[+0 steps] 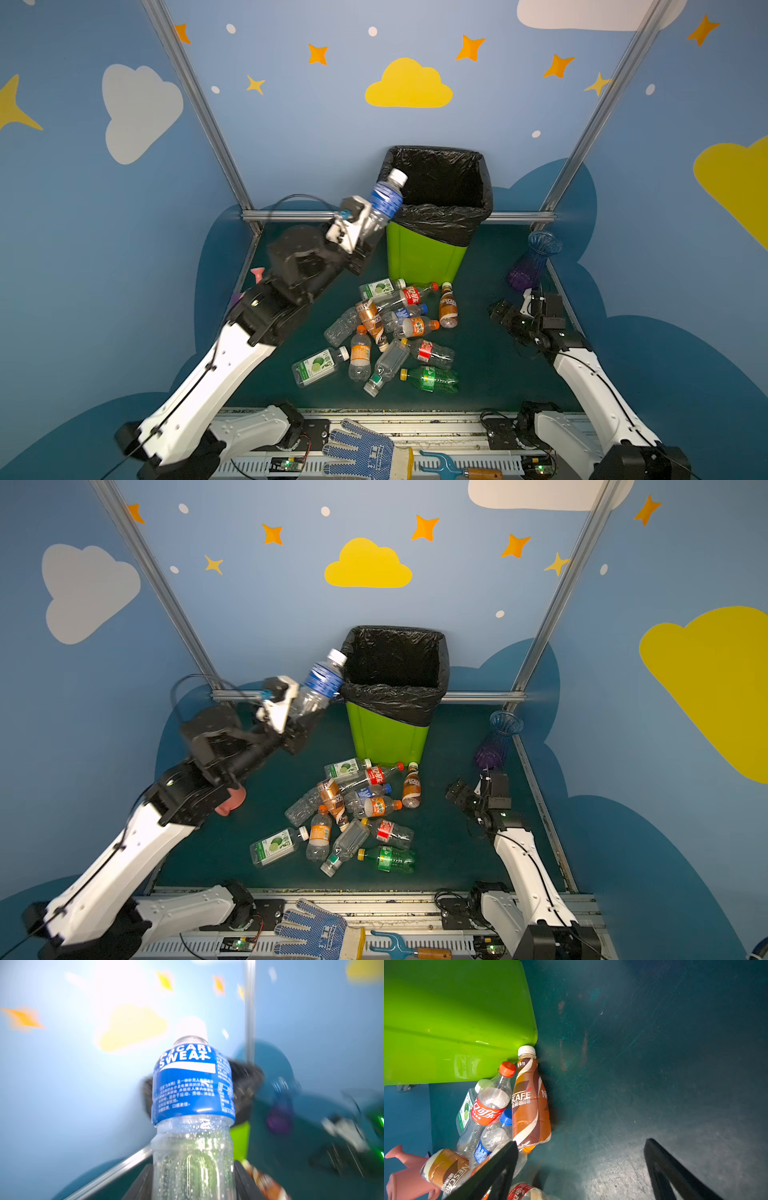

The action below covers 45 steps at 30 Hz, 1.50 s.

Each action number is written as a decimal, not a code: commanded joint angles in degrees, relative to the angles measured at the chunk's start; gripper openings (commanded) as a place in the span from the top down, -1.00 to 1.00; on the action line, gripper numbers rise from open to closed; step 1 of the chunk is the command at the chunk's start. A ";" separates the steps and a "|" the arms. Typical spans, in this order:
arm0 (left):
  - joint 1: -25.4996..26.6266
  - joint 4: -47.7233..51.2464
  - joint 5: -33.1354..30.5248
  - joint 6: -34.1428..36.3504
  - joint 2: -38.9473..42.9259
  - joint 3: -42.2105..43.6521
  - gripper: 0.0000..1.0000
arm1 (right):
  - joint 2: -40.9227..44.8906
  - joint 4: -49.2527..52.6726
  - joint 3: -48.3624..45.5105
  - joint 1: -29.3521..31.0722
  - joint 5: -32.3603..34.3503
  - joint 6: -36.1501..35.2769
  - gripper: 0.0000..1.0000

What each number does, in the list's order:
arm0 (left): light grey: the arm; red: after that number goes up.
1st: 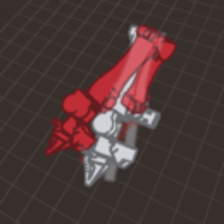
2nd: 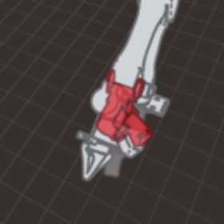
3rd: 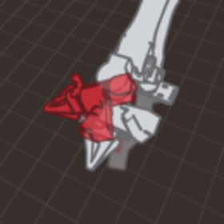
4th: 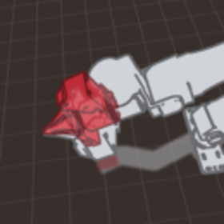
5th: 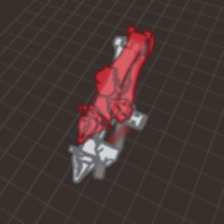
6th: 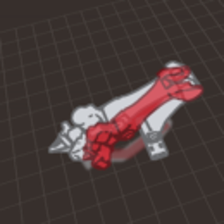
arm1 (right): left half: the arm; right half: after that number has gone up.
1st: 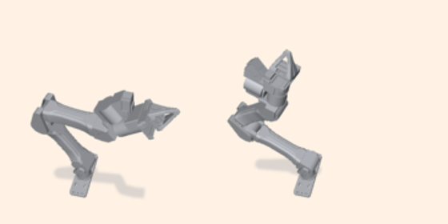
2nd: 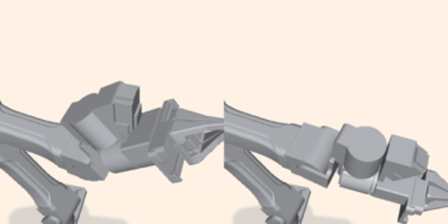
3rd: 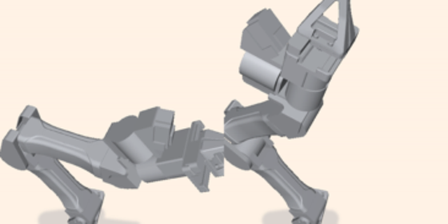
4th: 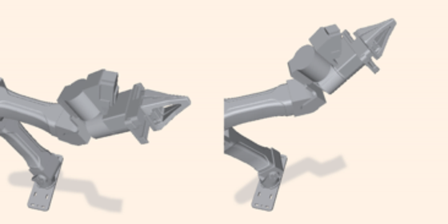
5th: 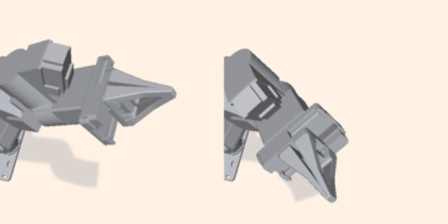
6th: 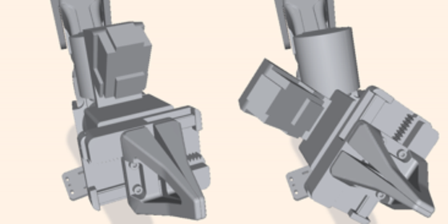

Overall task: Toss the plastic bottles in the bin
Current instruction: 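Lift the Pocari Sweat bottle with the left gripper over the bin and release, then draw the left gripper back down toward the bottle pile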

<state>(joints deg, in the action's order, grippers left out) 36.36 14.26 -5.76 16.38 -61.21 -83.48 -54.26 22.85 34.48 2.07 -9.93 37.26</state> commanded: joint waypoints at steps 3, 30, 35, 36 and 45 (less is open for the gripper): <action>-3.49 -19.24 3.68 -3.99 0.21 2.17 0.25 | 0.94 -0.46 1.29 -0.17 -0.44 0.45 -0.87; -4.64 -16.84 -0.11 -13.85 -12.96 -6.28 -1.00 | 6.72 -0.09 -2.22 -1.51 -1.22 2.47 -0.88; -7.96 -3.78 -8.05 -18.61 -5.51 7.79 -1.00 | 5.21 -1.34 -2.21 -1.47 -1.52 2.43 -0.88; -7.99 -1.98 -10.31 -20.50 -3.87 11.48 -1.00 | 4.75 -1.82 -2.22 -1.48 -1.73 2.67 -0.88; -9.07 6.88 -5.10 -50.36 5.83 37.16 -0.98 | -1.76 -6.80 -1.57 -1.48 -5.90 3.78 -0.88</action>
<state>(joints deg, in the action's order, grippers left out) 27.42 19.22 -13.74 -21.19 -57.47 -48.45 -54.52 18.65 32.64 0.84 -13.45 40.53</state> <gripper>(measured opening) 0.992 0.938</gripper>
